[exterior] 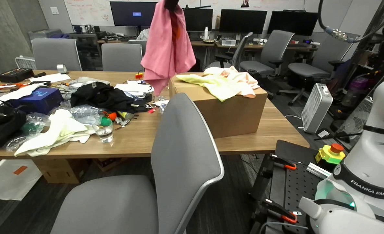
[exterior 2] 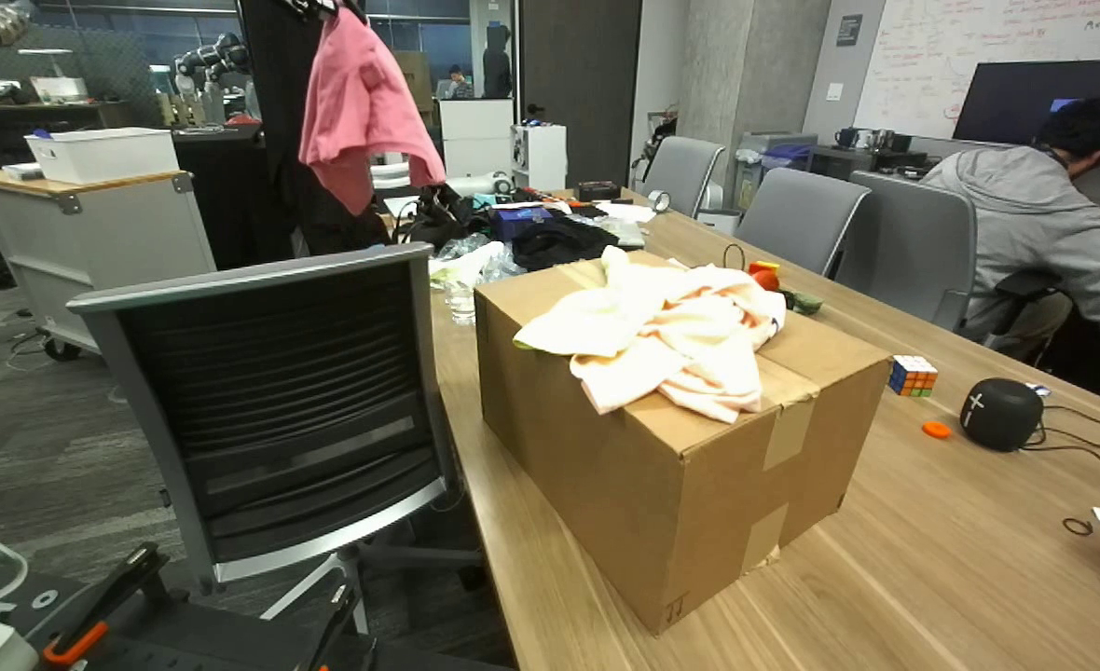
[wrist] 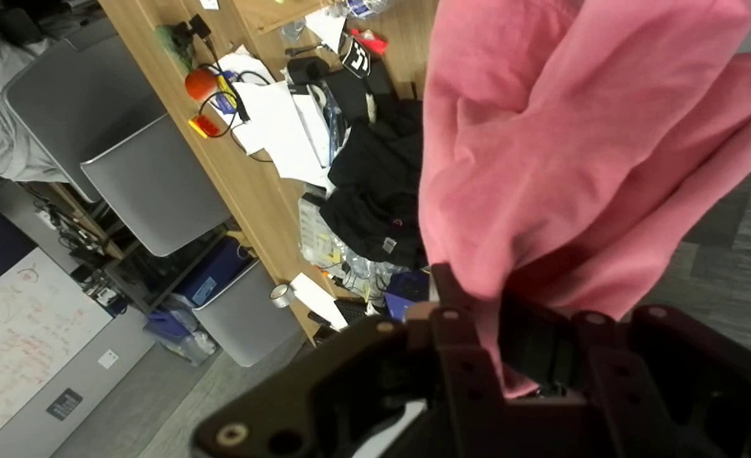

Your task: Move the shirts and towel to the top of the box

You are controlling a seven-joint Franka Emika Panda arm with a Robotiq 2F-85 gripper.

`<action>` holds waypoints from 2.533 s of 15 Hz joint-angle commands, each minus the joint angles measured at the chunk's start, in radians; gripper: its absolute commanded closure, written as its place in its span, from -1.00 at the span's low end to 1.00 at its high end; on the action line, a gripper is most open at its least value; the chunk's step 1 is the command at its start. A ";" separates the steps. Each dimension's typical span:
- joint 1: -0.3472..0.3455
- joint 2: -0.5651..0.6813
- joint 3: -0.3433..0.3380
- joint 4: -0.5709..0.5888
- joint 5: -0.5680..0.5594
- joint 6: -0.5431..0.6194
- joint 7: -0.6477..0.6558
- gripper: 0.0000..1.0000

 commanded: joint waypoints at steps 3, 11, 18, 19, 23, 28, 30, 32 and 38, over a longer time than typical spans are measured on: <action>-0.041 0.060 0.001 0.124 0.027 -0.069 -0.015 0.89; -0.147 0.183 -0.070 0.238 -0.067 -0.107 0.057 0.89; -0.220 0.236 -0.179 0.347 -0.121 -0.116 0.135 0.89; -0.231 0.242 -0.194 0.360 -0.137 -0.108 0.156 0.89; -0.263 0.270 -0.236 0.416 -0.205 -0.111 0.263 0.90; -0.260 0.296 -0.254 0.427 -0.218 -0.119 0.277 0.09; -0.257 0.298 -0.255 0.418 -0.207 -0.118 0.262 -0.22; -0.253 0.297 -0.255 0.408 -0.191 -0.122 0.244 -0.50; -0.233 0.164 -0.244 0.197 0.030 -0.093 -0.049 -1.00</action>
